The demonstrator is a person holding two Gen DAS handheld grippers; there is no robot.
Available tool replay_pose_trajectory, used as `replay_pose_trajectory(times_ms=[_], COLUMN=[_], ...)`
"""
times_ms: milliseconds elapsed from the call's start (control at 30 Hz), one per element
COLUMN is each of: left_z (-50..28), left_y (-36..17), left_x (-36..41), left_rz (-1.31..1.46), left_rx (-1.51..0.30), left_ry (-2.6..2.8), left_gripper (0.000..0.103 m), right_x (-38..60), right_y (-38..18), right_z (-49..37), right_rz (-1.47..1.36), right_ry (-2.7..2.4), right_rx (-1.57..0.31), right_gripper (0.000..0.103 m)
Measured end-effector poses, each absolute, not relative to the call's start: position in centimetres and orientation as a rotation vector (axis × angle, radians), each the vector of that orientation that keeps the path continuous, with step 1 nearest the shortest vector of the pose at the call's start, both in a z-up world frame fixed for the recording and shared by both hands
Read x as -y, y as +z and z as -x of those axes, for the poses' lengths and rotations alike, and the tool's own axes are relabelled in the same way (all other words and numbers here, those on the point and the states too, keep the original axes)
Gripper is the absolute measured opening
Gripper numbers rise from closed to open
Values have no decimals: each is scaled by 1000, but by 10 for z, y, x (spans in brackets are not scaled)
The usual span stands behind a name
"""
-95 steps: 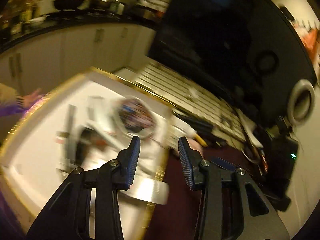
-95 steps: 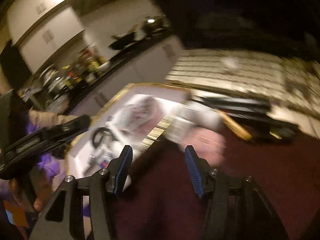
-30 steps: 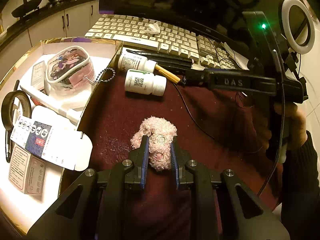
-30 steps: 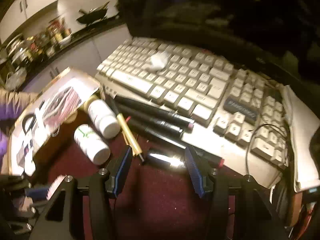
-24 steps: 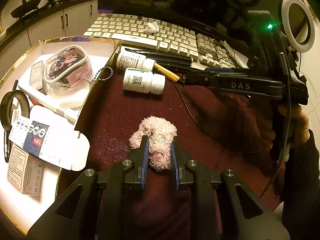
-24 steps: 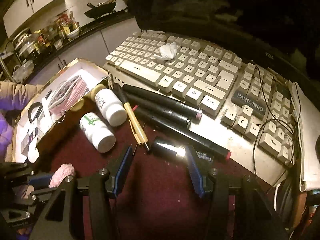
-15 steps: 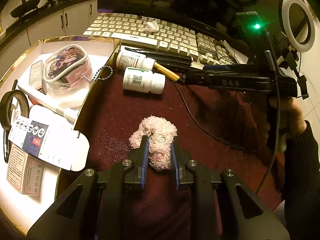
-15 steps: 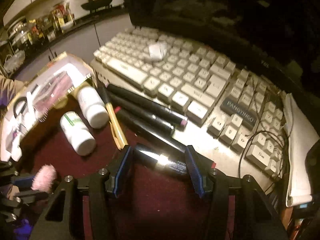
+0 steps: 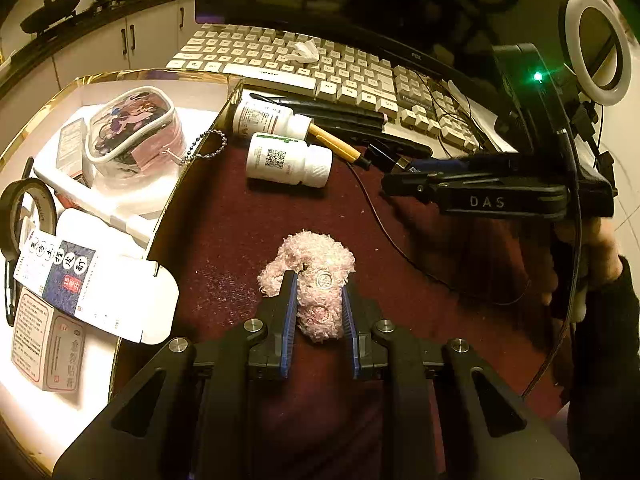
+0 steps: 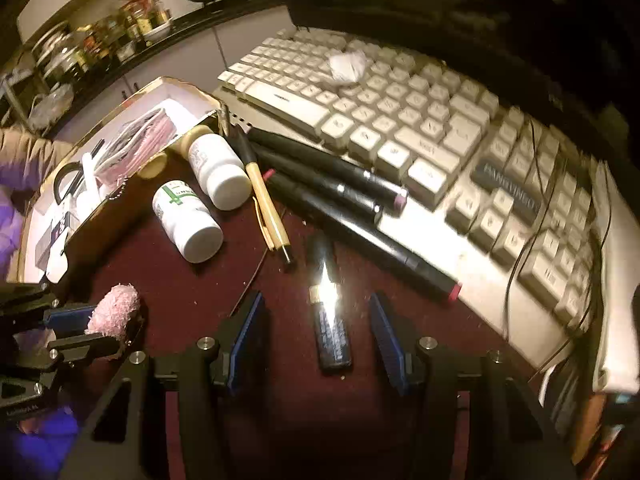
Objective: Organize objects
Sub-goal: 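Grasp the black lipstick tube with the right tool while the left holds the plush toy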
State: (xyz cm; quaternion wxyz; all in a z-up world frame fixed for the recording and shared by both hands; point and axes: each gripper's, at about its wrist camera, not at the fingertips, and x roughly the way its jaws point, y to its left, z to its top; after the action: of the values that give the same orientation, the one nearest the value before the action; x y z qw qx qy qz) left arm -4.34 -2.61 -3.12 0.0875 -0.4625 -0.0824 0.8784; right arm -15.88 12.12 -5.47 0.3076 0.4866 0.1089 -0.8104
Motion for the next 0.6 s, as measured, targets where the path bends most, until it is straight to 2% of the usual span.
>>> replay_pose_trajectory(times_ms=[100,133,200,367,500,600], left_z=[45,45,45,47,46,42], left_y=[-33,-33,-34,-37,-37,-30], left_x=[25,25,27,30,24,30], left_rz=[1380,1379,1381,1384,1362,1326], left_rx=[230,234,246,270,224,301], left_ry=[2613,2613,2611,2620,2661,2656], left_gripper=[22,22,29,30,22,20], right_x=[-123,-125,-130,-142,-151,-159], right_y=[-56,-56,-55,-57,-59,-59], right_z=[151,148,140,111,100,99], right_rz=[-1299,-1315,-1327,-1330,-1302,-1287], right_ry=[-2194,-2209,-2233,-2292,-2320,-2322], right_rx=[-268,-235,-169,-23,97,208], right_gripper=[18,16,16,16,16,16])
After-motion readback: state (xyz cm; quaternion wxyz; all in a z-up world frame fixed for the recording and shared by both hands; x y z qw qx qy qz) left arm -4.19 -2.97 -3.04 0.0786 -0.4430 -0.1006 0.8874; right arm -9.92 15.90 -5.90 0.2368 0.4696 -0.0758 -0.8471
